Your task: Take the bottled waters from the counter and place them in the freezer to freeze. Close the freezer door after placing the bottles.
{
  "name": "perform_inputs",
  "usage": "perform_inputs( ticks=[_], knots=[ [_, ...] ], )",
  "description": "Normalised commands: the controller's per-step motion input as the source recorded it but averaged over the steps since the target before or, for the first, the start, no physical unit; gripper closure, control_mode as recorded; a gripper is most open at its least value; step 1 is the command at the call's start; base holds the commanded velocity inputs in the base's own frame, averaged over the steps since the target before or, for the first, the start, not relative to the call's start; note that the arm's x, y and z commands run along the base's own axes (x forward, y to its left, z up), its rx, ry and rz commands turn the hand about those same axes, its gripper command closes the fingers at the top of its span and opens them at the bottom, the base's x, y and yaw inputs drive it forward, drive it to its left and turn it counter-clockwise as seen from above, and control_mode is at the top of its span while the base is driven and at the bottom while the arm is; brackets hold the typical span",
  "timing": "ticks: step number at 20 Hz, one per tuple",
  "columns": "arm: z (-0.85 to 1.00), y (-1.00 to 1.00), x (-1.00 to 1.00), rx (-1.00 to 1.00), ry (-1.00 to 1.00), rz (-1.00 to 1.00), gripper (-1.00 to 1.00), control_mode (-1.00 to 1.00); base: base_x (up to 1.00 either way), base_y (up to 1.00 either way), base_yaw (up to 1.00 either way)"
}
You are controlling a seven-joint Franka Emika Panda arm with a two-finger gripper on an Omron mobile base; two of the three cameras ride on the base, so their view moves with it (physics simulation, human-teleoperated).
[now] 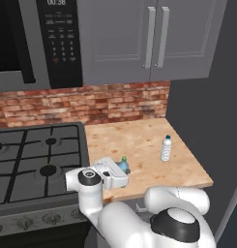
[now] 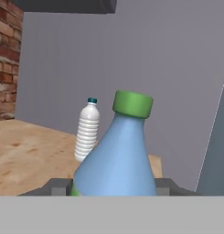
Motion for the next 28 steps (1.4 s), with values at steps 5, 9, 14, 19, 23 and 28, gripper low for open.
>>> perform_inputs(
  ticks=[5,9,14,19,23,28],
  knots=[
    [0.63,0.0,-0.15,0.0,0.02,0.0,1.0,-1.0,0.0,0.0,0.0],
    [0.81,-0.01,-0.27,0.0,0.05,0.0,1.0,-1.0,0.0,0.0,0.0],
    [0.69,-0.23,-0.42,0.0,0.03,-0.03,1.0,-1.0,0.0,0.0,0.0],
    [0.66,-0.37,-0.47,0.0,0.0,-0.04,1.0,-1.0,0.0,0.0,0.0],
    [0.61,-0.39,-0.48,0.0,0.0,-0.02,1.0,-1.0,0.0,0.0,0.0],
    [0.63,-0.53,-0.32,0.02,0.0,0.0,1.0,-1.0,0.0,0.0,0.0]
  ],
)
